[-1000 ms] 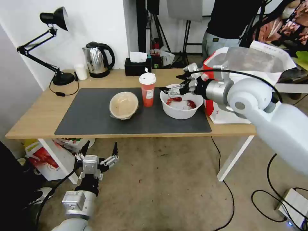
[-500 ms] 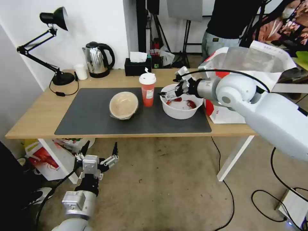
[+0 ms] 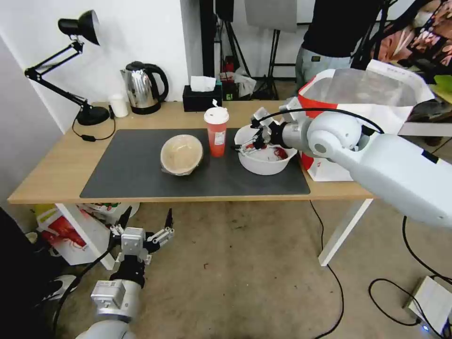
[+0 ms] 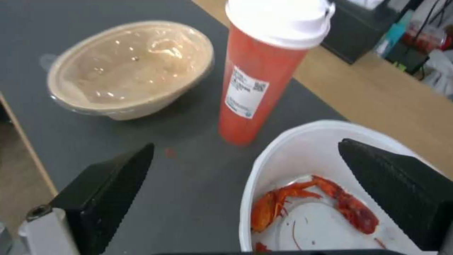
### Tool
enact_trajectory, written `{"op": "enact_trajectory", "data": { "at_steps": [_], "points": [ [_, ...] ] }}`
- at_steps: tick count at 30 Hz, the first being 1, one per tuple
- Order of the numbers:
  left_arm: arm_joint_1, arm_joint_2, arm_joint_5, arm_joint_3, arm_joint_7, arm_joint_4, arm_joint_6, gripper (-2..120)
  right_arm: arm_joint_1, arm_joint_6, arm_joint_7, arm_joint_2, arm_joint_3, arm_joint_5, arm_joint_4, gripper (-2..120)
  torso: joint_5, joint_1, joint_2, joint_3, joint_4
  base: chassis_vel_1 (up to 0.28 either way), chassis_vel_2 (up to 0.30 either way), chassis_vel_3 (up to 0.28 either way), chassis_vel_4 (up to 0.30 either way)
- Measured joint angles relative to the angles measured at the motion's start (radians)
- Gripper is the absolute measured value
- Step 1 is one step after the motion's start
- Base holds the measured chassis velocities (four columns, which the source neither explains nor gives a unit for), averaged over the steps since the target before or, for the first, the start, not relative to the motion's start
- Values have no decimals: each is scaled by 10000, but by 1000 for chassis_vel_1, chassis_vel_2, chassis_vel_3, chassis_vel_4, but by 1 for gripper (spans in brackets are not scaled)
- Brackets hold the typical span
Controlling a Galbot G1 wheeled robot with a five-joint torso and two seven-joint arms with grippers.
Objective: Pick up the trash from the table and place it into the takeout bag.
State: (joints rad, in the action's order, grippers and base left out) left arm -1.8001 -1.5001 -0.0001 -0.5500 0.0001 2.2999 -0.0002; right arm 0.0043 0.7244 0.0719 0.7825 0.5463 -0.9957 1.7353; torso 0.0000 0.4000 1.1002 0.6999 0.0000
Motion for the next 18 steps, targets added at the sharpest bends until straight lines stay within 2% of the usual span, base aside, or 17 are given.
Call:
{"op": "enact_trajectory", "data": {
  "at_steps": [18],
  "points": [
    [0,0,0,0,0,1,0,100,-531,-12,-429,1075,-2,-102,-1843,100,0,1,0,1,1,0,0,0,0]
  ]
}}
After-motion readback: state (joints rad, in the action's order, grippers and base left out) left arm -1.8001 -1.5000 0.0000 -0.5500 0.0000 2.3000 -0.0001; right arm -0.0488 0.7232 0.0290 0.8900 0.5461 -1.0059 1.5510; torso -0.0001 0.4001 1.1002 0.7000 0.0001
